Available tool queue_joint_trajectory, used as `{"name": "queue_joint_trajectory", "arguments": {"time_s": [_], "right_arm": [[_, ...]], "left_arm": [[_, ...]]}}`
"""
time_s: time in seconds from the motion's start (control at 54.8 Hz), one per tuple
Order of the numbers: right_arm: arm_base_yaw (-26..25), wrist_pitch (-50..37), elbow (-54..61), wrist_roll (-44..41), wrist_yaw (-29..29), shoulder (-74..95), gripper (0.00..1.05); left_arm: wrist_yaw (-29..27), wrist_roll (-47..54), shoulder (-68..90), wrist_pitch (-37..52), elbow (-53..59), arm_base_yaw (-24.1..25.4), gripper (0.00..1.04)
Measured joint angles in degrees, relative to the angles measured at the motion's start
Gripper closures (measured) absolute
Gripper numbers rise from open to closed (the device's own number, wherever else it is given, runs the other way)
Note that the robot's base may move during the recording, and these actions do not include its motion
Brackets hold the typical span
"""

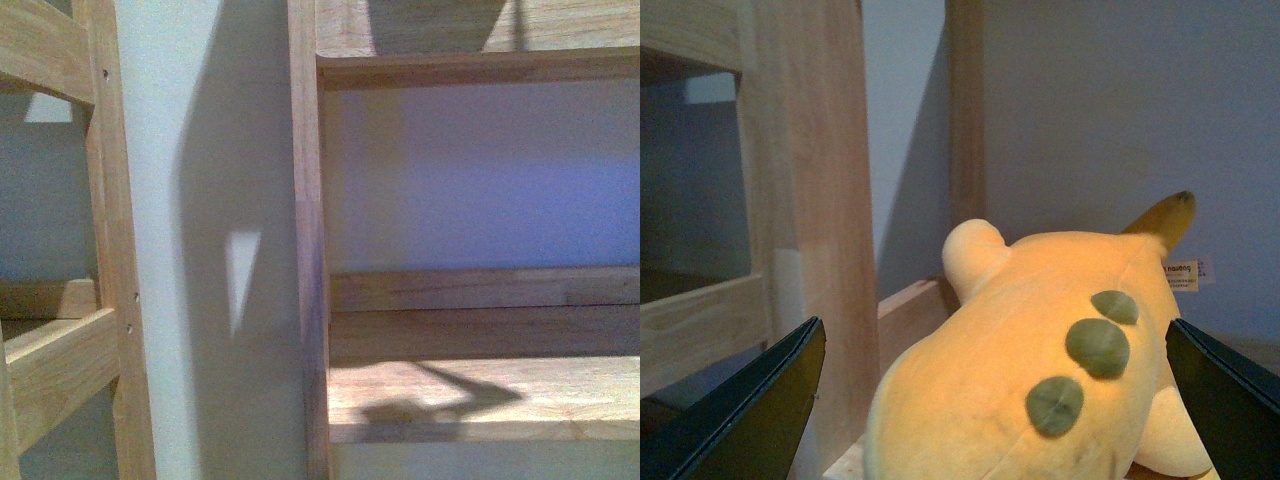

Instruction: Put away toys

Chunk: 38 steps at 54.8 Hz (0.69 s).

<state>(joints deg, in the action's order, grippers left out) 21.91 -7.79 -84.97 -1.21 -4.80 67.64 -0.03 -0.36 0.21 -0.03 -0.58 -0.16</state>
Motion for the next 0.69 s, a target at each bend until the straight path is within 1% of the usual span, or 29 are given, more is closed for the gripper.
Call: {"name": "queue_joint_trajectory", "arguments": {"time_s": [0.219, 0.329, 0.42, 0.548, 0.694], "right_arm": [[6.2, -8.2, 16.7, -2.6, -7.0, -12.8, 0.0], [7.6, -10.3, 24.9, -3.0, -9.9, -19.7, 0.0], [7.7, -10.4, 32.0, -2.9, -11.8, -25.5, 0.0], [6.6, -9.8, 41.9, -2.9, -15.0, -33.3, 0.0], [5.4, -6.6, 51.5, -0.8, -15.9, -41.0, 0.0]], "left_arm": [[0.0, 0.0, 0.0, 0.0, 0.0, 0.0, 0.06], [0.0, 0.0, 0.0, 0.0, 0.0, 0.0, 0.06], [0.0, 0.0, 0.0, 0.0, 0.0, 0.0, 0.06], [0.0, 0.0, 0.0, 0.0, 0.0, 0.0, 0.06], [0.0, 0.0, 0.0, 0.0, 0.0, 0.0, 0.06]]}}
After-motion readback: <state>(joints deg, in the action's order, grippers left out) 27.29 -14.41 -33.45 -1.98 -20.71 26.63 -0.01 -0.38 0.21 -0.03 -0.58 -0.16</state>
